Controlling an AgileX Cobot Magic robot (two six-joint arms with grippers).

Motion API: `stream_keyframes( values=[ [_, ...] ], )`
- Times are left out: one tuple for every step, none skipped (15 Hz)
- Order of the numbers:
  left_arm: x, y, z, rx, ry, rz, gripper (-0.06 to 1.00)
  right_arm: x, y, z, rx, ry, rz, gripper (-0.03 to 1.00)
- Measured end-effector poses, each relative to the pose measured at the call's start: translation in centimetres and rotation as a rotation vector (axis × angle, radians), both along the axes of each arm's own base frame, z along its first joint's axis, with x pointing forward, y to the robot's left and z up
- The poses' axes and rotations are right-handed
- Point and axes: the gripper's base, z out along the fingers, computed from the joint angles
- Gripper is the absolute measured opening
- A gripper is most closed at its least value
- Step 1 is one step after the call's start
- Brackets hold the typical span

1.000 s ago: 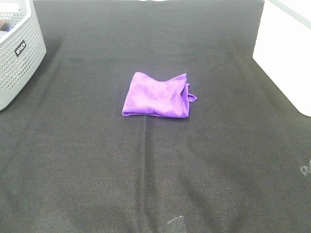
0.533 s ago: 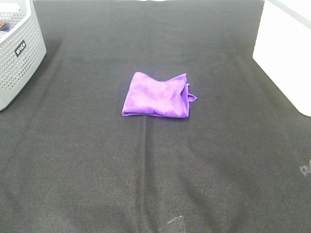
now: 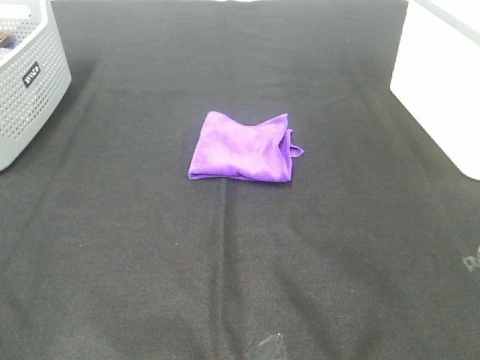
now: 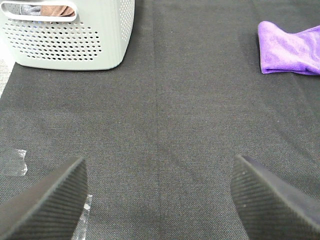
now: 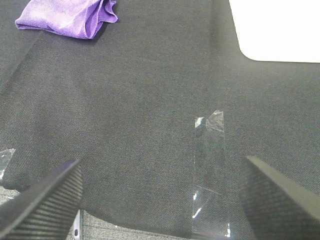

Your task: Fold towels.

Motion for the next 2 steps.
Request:
stream_keyframes(
  values=[
    [0.00,0.00,0.00,0.000,0.000,0.000,0.74,0.00,0.00,0.00,0.000,0.000,0.000,0.82],
    [0.00,0.00,0.00,0.000,0.000,0.000,0.74,0.00,0.00,0.00,0.000,0.000,0.000,0.82]
  ],
)
